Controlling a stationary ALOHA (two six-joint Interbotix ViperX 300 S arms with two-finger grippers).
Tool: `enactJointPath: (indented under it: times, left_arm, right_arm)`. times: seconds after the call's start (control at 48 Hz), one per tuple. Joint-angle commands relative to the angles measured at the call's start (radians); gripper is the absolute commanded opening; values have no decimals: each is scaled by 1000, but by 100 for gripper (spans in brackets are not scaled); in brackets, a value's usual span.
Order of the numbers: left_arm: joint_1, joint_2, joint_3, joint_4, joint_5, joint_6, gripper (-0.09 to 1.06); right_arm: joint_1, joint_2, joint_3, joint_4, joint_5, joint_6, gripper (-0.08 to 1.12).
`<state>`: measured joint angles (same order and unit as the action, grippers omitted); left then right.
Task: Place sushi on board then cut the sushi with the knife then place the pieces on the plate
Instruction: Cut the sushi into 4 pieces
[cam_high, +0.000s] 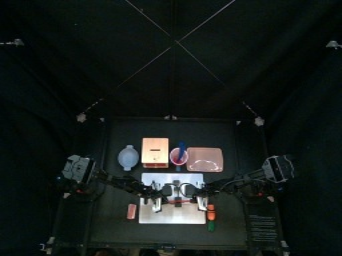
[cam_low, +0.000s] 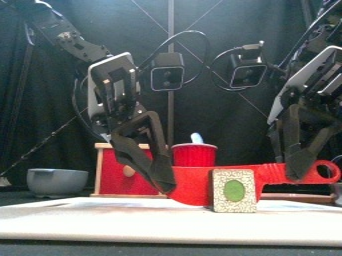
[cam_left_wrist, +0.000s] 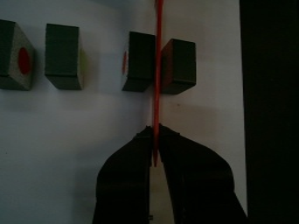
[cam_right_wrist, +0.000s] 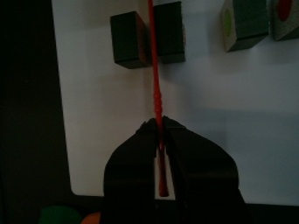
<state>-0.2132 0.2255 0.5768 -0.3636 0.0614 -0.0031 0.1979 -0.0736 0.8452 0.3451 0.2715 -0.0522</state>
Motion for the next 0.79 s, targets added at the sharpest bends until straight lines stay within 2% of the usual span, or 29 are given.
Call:
enactJointPath:
  times: [0.021,0.479,0.646,0.792]
  left_arm:
    - [-6,-8,-3,-5,3,-2,50]
    - [-41,-21,-6,-51,3,-2,50]
    - [-43,-34,-8,-48,5,0,50]
    - [-37,-86,-17,-49,35,0,51]
  right_arm:
    - [8,-9,-2,6,3,-2,42]
    - [64,-17,-20,66,6,0,42]
    - [60,-35,-28,58,18,-2,42]
    - [57,-84,-46,46,58,-2,42]
